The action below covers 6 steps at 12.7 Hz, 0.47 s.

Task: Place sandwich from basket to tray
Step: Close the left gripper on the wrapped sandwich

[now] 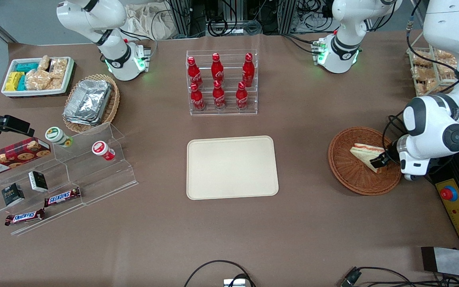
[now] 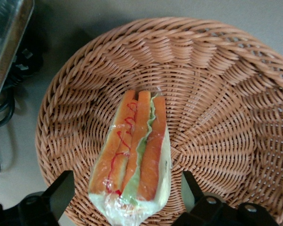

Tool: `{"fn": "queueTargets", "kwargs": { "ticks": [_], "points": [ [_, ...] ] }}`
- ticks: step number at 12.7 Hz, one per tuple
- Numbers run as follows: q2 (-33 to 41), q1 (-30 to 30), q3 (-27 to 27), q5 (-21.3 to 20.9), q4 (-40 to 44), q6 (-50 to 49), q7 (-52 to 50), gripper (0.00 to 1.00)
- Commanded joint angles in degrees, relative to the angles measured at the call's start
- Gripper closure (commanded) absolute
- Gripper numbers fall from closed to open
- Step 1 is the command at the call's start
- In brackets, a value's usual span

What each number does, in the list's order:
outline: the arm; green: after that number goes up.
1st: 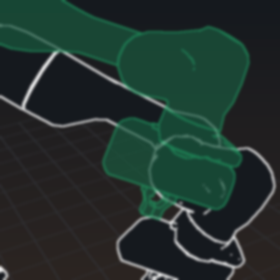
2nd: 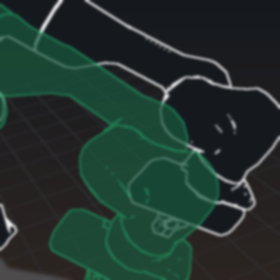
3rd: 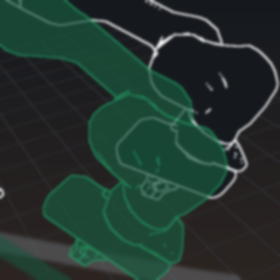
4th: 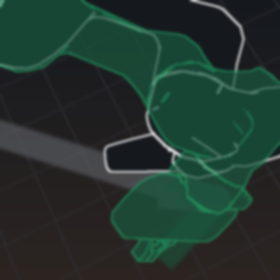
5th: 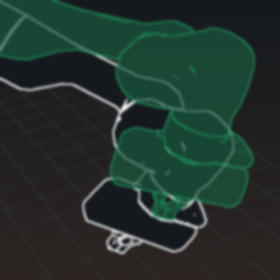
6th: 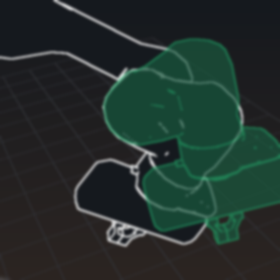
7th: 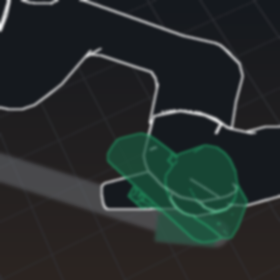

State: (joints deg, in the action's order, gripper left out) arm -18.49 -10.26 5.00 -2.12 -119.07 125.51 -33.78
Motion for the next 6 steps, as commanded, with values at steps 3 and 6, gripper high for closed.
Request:
{"fn": "queueTargets", "kwargs": {
  "ticks": [3, 6],
  "points": [
    [-4.4, -0.1, 0.5, -1.0, 2.3, 0.6, -0.8, 0.27],
    [-3.5, -0.1, 0.6, -1.0, 4.9, -2.3, 1.1, 1.0]
  ]
}}
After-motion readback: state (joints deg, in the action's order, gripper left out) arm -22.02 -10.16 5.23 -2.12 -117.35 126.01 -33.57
